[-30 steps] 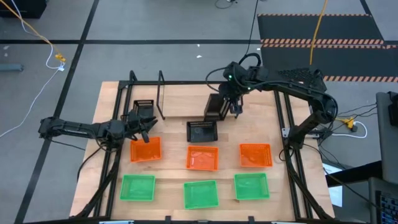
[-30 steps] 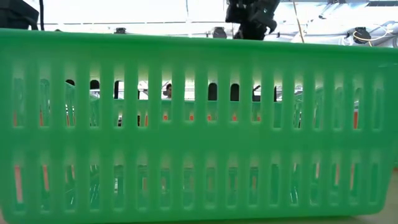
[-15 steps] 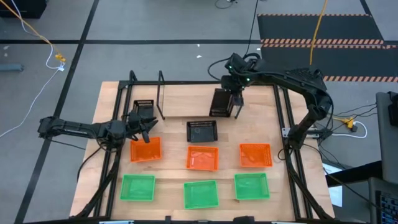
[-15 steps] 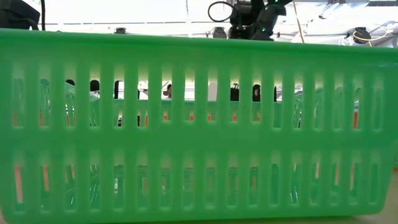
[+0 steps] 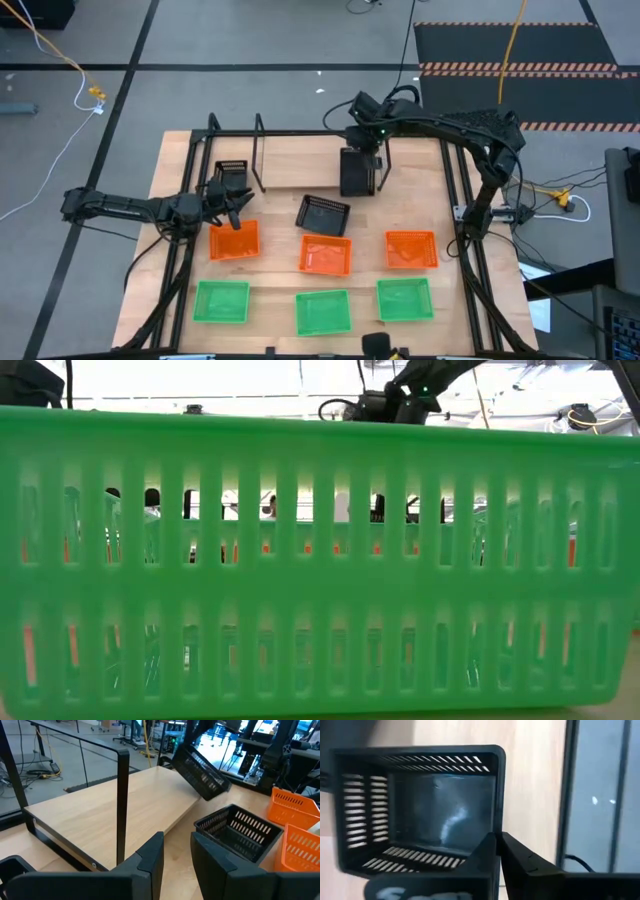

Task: Stack baskets on shelf by color
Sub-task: Put the top right black bin on the shelf

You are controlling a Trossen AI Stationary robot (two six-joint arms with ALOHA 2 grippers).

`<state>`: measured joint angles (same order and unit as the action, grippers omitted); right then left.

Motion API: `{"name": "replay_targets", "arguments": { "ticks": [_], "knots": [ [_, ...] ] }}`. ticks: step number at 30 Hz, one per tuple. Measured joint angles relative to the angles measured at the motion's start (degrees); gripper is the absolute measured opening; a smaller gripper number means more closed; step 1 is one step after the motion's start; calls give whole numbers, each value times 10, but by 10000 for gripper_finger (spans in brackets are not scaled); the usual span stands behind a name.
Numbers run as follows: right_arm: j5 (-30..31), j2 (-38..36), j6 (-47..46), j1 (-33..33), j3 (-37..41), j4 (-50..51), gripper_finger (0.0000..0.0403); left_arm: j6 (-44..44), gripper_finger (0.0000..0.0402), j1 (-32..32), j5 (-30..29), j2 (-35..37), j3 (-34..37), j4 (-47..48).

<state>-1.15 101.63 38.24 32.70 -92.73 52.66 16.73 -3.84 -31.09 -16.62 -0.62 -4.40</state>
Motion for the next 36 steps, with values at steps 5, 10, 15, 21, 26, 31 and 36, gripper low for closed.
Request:
{"name": "replay_targets", "arguments": {
  "ticks": [5, 10, 15, 21, 26, 31, 36],
  "knots": [
    [121, 1, -16, -2, 0, -30, 56, 0, 97, 0, 0, 0, 0, 2],
    [160, -41, -33, -9, 0, -55, 92, 0, 97, 0, 0, 0, 0, 4],
    [44, -94, -102, -25, -1, -66, 111, 1, 97, 0, 0, 0, 0, 5],
    [-62, -118, -230, -80, 56, -56, 113, 4, 97, 0, 0, 0, 0, 6],
    [25, -121, -221, -120, 126, -75, 114, 6, 97, 0, 0, 0, 0, 7],
    [20, -120, -225, -126, 190, -134, 114, 1, 97, 0, 0, 0, 0, 6],
    [4, -120, -227, -126, 239, -188, 114, -7, 97, 0, -3, 0, 0, 5]
  ]
}}
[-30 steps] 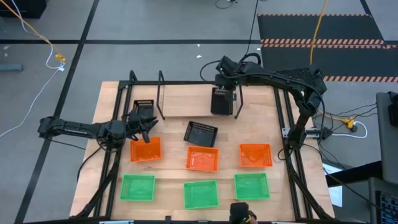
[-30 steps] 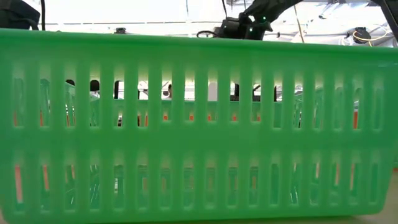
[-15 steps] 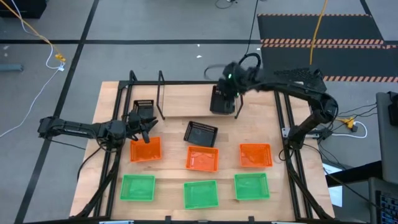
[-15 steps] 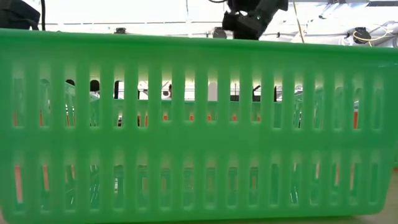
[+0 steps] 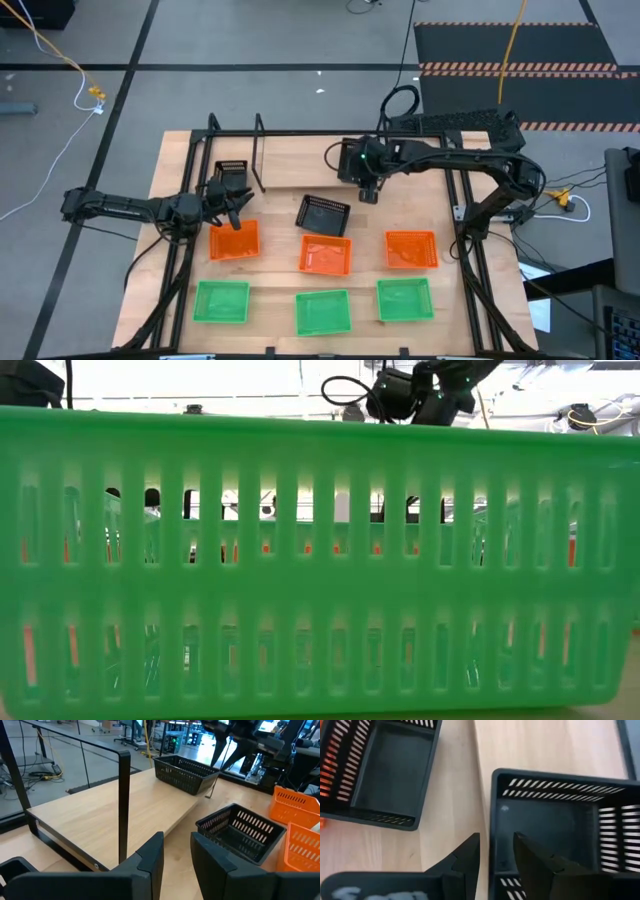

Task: Stack baskets on shelf by color
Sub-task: Put the top right black bin on the shelf

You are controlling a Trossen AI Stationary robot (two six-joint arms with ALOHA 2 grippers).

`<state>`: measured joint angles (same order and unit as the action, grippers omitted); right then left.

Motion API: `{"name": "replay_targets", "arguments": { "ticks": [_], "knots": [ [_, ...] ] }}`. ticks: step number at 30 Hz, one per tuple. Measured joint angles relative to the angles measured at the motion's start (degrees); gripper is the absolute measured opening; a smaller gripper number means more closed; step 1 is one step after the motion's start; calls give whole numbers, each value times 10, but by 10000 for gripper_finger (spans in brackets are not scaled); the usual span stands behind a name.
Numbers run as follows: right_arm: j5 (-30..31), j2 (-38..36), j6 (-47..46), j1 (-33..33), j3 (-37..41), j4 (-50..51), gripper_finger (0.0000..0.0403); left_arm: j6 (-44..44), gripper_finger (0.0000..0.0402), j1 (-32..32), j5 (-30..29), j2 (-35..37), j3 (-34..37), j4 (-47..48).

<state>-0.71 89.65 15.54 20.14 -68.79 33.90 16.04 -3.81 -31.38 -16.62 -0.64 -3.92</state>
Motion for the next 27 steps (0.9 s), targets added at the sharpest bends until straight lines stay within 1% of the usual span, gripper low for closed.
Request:
{"name": "replay_targets", "arguments": {
  "ticks": [2, 10, 14, 19, 21, 24, 27],
  "knots": [
    [-11, 0, -3, 0, 10, -16, 114, -4, 97, 0, 0, 0, 0, 0],
    [-6, 6, -14, 9, 42, -65, 111, -4, 97, 0, -3, 0, 0, -1],
    [6, 13, -20, 13, 43, -62, 83, -5, 97, 0, -6, 0, 0, -2],
    [7, 12, 10, 13, 41, -54, 17, -9, 97, 0, -8, 0, 0, -2],
    [7, 11, 31, 11, 38, -52, 10, -10, 97, 0, -8, 0, 0, -3],
    [8, 12, 67, 9, 38, -52, 13, -11, 97, 0, -13, 0, 0, -3],
    [8, 12, 108, 15, 38, -55, 7, -11, 97, 0, -19, 0, 0, -4]
  ]
}}
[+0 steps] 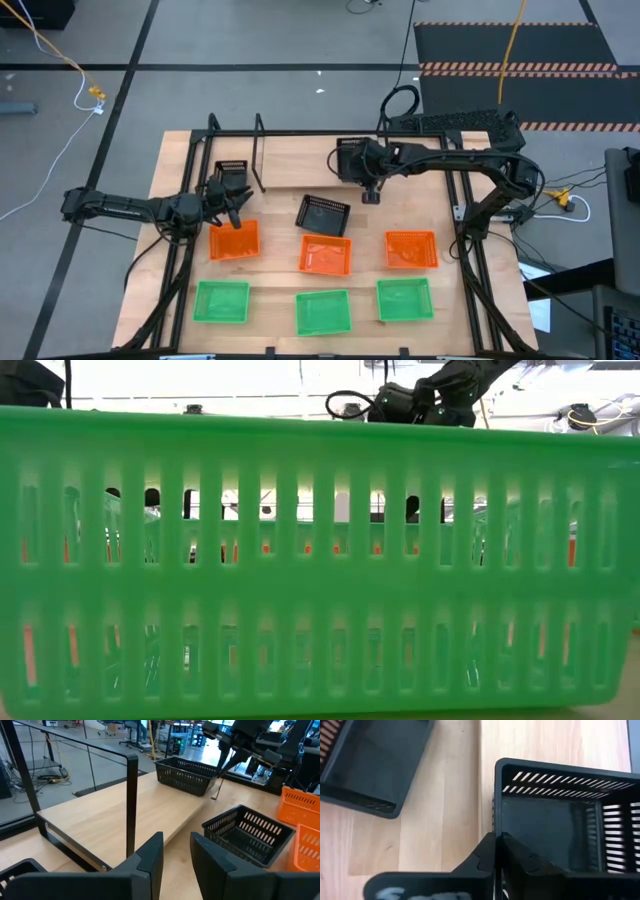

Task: Stack baskets on shelf by color
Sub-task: Put the top right black bin on the shelf, then stack the bottom black bin on the black bin on the shelf

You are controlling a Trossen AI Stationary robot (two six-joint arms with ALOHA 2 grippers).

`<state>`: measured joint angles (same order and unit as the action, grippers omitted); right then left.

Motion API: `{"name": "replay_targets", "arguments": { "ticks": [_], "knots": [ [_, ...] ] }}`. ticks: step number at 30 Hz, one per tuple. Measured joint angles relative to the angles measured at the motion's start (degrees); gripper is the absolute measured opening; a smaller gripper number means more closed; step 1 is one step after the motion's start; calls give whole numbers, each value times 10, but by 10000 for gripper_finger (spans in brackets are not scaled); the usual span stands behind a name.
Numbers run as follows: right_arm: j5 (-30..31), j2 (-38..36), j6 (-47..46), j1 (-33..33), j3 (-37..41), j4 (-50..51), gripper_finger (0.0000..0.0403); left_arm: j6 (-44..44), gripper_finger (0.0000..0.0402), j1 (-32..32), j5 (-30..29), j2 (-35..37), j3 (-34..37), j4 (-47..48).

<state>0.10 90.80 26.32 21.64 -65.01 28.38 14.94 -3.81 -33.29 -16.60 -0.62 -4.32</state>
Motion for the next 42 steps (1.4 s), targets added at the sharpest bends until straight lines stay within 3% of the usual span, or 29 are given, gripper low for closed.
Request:
{"name": "replay_targets", "arguments": {
  "ticks": [12, 20, 25, 28, 31, 34, 37, 42],
  "knots": [
    [-2, 0, 8, 33, 0, -6, 15, 1, 97, 0, -4, 0, 0, -2],
    [3, -40, -30, 20, 0, -24, 107, 1, 97, 0, -4, 0, 0, -2],
    [4, -101, -30, -41, -20, -32, 153, 1, 97, 0, -25, 0, 0, -2],
    [-2, -111, 13, -97, -24, -33, 164, 4, 97, 0, -45, 0, 0, -4],
    [0, -87, 119, -155, -22, 6, 164, 17, 97, 0, -48, 0, 0, -10],
    [44, -51, 200, -193, -20, 28, 152, 23, 97, 0, -48, 0, 0, -21],
    [72, -24, 226, -202, -20, 15, 135, 28, 97, 0, -47, 0, 0, -17],
    [12, 18, 285, -191, -21, 10, 115, 21, 97, 0, -47, 0, 0, -8]
  ]
}}
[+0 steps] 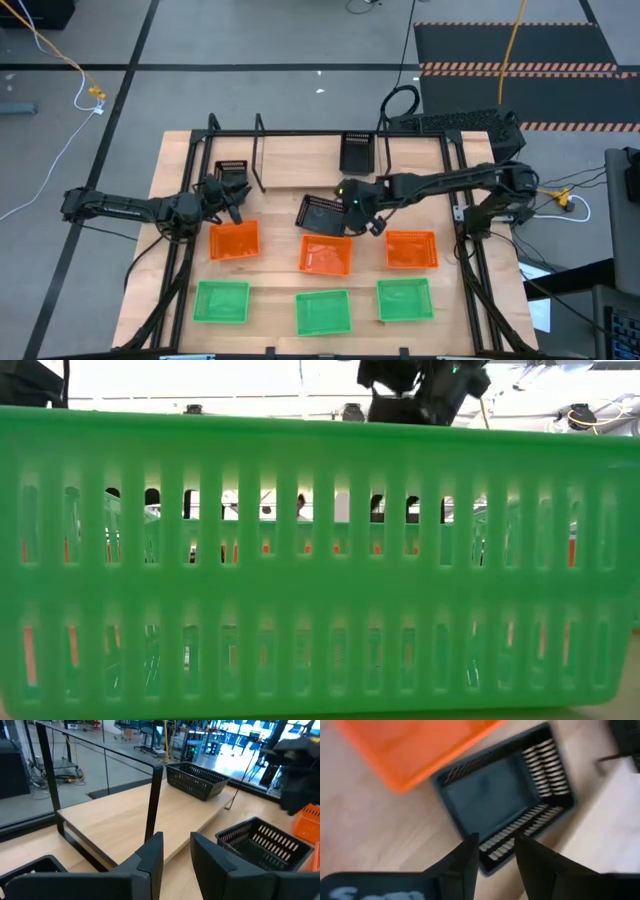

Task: Stack baskets on shelf by color
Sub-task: Stack the bottom black bin on the black bin on the shelf

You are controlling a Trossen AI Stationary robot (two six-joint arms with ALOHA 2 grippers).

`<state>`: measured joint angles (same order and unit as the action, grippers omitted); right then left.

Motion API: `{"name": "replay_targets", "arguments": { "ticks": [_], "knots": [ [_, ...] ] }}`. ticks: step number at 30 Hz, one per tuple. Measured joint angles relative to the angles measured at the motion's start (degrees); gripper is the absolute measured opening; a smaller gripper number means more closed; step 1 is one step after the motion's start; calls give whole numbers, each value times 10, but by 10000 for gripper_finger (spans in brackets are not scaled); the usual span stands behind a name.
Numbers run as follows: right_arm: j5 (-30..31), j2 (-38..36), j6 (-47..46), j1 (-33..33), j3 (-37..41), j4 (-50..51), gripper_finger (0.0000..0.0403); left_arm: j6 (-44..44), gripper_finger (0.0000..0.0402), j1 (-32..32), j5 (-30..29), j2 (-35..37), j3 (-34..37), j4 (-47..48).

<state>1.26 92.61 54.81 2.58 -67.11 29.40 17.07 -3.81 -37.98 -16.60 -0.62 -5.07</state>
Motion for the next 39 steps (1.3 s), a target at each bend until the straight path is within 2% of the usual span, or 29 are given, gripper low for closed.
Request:
{"name": "replay_targets", "arguments": {
  "ticks": [5, 17, 20, 24, 26, 32, 36, 38, 39],
  "knots": [
    [-16, 30, 49, 4, 0, 9, 114, 2, 97, 0, 20, 0, 0, 10],
    [-14, 79, 49, 5, 0, 5, 111, 21, 97, 0, 37, -27, 0, 12],
    [-14, 86, 50, 5, 0, 3, 91, 22, 97, 0, 37, -35, 0, 8],
    [-14, 83, 61, 5, 0, -10, 32, 22, 97, 0, 37, -41, 0, 4],
    [-12, 75, 63, 5, 0, -14, 10, 22, 97, 0, 37, -41, 0, 4],
    [-16, 4, 49, 5, 0, -42, 7, 22, 97, 0, 36, -41, 0, 3],
    [-29, -58, -25, 5, 0, -100, 6, 24, 97, 0, 35, -41, 0, 2],
    [-6, -84, -87, 6, 0, -140, 5, 27, 97, 0, 34, -41, 0, 2],
    [26, -97, -122, 7, 0, -159, 4, 28, 97, 0, 33, -41, 0, 1]
  ]
}}
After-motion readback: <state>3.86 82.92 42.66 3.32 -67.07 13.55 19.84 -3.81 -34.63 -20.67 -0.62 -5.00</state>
